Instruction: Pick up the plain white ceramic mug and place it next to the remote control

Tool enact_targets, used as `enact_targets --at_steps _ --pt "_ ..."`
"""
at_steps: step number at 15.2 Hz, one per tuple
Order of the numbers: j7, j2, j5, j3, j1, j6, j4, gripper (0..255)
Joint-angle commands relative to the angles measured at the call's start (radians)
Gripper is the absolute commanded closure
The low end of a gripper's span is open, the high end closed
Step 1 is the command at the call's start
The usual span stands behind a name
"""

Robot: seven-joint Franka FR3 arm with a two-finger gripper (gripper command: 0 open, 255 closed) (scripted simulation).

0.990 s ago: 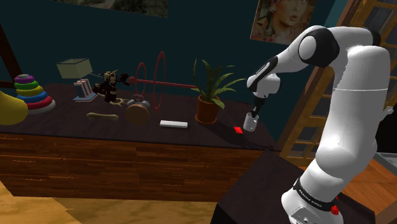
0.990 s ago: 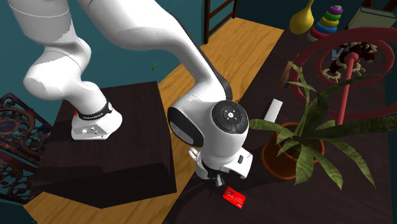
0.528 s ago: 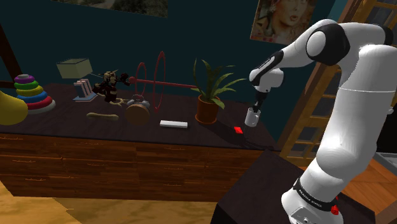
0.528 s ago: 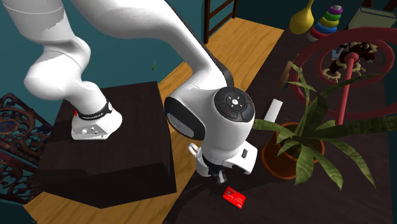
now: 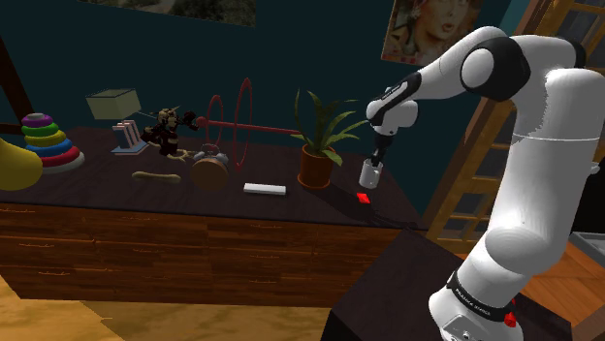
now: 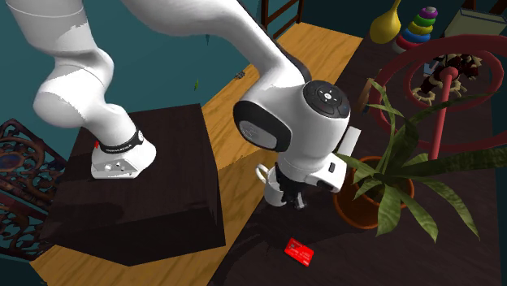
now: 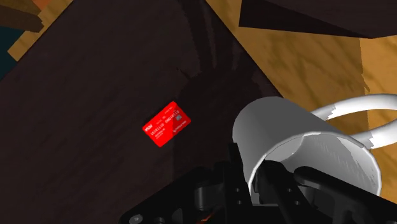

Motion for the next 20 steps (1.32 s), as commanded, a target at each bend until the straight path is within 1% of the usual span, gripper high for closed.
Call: enact_targets --at_steps 1,6,11,16,20 --pt "0.04 0.022 0.008 0.018 0.023 -0.011 0.033 255" --pt "0.132 0.09 0.028 0.06 0.073 -0.051 0.138 255" --pt "0.217 0.176 0.047 0.098 0.115 -0.104 0.276 255" --pt "0.3 0.282 0.063 0.131 0.146 -0.173 0.452 255" --pt "0.365 0.385 0.075 0.156 0.162 -0.245 0.629 255"
